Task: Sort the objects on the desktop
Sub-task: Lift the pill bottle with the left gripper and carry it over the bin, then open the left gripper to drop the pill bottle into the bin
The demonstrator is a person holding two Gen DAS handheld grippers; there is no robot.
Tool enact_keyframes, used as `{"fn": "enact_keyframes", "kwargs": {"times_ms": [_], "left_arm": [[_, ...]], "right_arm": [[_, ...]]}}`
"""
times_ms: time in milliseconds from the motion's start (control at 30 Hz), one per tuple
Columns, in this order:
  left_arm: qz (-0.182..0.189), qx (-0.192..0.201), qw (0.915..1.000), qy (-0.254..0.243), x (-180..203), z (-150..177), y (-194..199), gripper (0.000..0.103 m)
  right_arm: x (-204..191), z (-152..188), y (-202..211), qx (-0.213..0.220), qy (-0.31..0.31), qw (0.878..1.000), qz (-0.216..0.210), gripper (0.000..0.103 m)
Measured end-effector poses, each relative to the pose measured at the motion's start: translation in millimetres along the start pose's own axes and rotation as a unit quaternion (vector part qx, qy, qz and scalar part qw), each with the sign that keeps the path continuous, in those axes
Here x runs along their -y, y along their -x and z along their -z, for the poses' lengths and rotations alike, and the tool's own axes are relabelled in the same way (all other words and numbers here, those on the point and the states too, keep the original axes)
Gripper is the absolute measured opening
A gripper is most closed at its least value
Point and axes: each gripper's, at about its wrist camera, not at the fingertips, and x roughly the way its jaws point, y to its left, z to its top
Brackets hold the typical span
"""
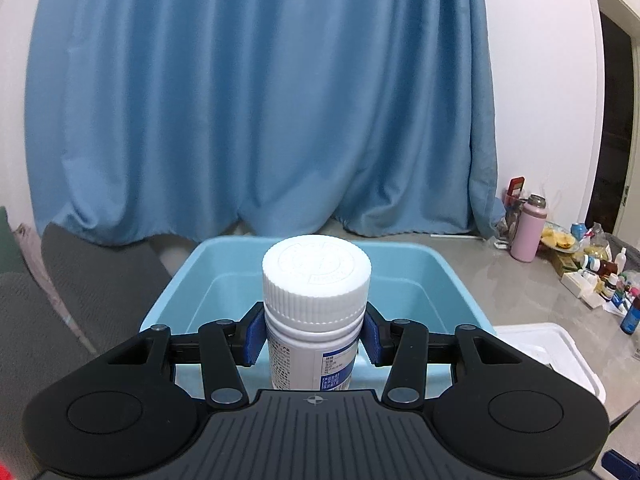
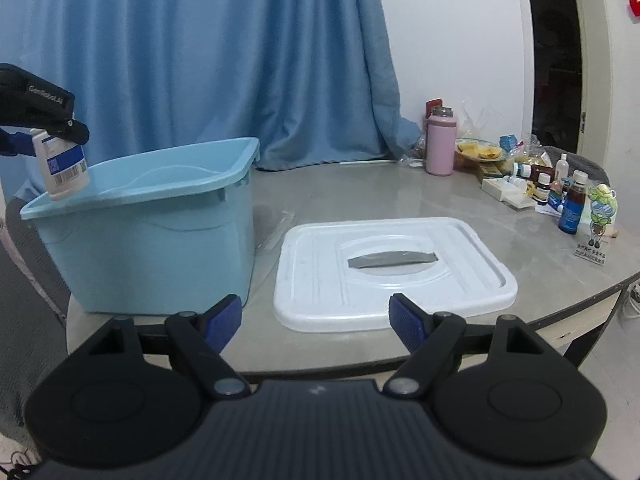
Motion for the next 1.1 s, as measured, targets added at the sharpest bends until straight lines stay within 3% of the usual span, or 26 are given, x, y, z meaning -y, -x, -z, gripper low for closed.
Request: {"fn": "enact_keyframes", "kwargs": {"times_ms": [533, 567, 600, 667, 833, 1100], "left_arm": [[0.007, -0.029, 0.9995, -0.012, 1, -18, -82, 0.051], [0.002, -0.03, 0.9995, -0.012, 0, -19, -85, 0.055], [-0.007, -0.032, 0.9994, -0.012, -1, -20, -87, 0.074], [-0.02, -0.023, 0.9995, -0.007, -4, -23, -86, 0.101], [-0.025, 0.009, 0.9994, -0.022, -7, -27, -78, 0.102], [-0.015, -0.009, 0.9998, -0.001, -17, -15, -71, 0.102]], "right_arm": [[12, -3, -9, 0.009, -0.033, 0.998, 0.051, 0.081], [12, -3, -10, 0.01, -0.033, 0.998, 0.051, 0.081], [11, -4, -11, 0.012, -0.032, 0.998, 0.052, 0.081], [10, -5, -14, 0.01, -0.036, 0.998, 0.051, 0.081], [5, -7, -20, 0.01, -0.038, 0.998, 0.046, 0.081], [-5, -10, -28, 0.012, -0.035, 0.999, 0.036, 0.081]]}}
